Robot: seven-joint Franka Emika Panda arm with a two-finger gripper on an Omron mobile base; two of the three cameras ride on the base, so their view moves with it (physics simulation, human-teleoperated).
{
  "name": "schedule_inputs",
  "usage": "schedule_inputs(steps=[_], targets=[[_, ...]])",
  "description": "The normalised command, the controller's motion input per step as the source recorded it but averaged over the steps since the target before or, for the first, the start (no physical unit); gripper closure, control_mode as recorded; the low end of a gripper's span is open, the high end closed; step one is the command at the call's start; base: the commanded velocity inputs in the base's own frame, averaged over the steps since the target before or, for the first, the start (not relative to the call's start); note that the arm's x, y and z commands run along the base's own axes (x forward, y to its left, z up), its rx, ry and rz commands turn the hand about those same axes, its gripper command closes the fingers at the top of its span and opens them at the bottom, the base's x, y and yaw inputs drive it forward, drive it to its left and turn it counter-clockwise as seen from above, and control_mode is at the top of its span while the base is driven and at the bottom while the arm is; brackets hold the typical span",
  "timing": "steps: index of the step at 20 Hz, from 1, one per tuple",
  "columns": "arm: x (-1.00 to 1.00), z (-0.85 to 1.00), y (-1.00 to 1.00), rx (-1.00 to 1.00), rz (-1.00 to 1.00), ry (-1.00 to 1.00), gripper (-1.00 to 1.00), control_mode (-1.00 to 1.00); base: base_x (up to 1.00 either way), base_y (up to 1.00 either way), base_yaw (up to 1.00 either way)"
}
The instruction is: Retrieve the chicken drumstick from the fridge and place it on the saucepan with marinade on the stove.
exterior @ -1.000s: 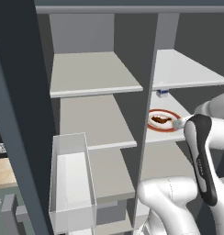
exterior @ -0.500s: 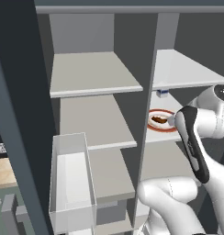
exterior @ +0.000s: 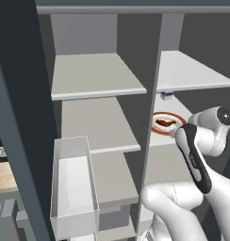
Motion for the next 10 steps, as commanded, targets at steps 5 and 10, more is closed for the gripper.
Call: schedule_inputs(steps=[5, 10], targets=[[0.41, 0.0, 0.0, 0.0, 0.0, 0.11, -1.0, -1.0, 0.0, 0.0, 0.0], [0.4, 0.01, 0.0, 0.0, 0.0, 0.15, -1.0, -1.0, 0.0, 0.0, 0.0]])
